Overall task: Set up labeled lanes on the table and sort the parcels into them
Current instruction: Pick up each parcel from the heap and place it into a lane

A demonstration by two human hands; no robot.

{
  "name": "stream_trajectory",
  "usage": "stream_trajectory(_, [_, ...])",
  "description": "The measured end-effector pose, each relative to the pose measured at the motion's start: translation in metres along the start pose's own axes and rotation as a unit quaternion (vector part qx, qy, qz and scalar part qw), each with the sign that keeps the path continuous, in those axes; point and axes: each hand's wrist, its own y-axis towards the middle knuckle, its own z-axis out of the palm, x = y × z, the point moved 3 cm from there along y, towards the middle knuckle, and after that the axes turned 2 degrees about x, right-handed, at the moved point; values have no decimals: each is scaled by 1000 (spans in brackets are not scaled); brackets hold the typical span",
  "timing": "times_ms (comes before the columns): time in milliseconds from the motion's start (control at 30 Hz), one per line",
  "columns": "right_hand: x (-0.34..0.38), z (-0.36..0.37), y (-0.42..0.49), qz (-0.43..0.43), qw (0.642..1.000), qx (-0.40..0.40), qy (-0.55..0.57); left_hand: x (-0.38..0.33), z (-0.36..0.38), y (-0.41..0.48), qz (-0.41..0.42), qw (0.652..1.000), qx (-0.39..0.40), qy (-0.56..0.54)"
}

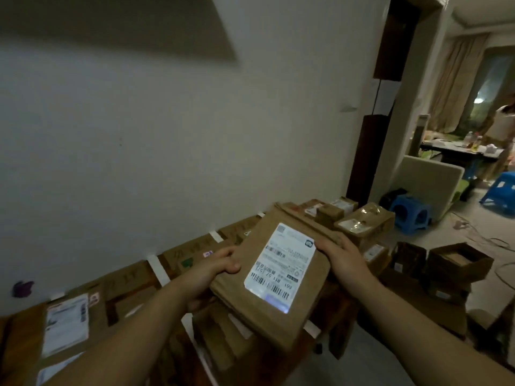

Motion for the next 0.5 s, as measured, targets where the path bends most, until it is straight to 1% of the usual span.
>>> stream_trajectory(67, [-7,20,24,9,1000,5,-2,-1,-12,8,-28,999,-44,3])
stream_trajectory(133, [-20,38,48,40,999,17,-11,2,-22,11,-91,992,-90,10])
stream_trajectory(200, [-31,54,64,67,997,44,-3,2,-29,11,-153,980,-124,14])
stream_trajectory(267, [-39,68,78,85,993,80,11,0,-35,11,-189,967,-171,23])
stream_trajectory(333, [-44,78,91,88,991,101,15,-6,-41,12,-162,953,-257,-9])
stream_trajectory(400, [-47,90,106,99,988,115,43,-7,-45,16,-100,930,-346,-78])
stream_trajectory(433, [-48,95,114,108,985,119,56,-4,-43,18,-81,923,-365,-91])
stream_trajectory(500, [-51,105,130,112,984,126,56,8,-35,25,-78,916,-381,-96])
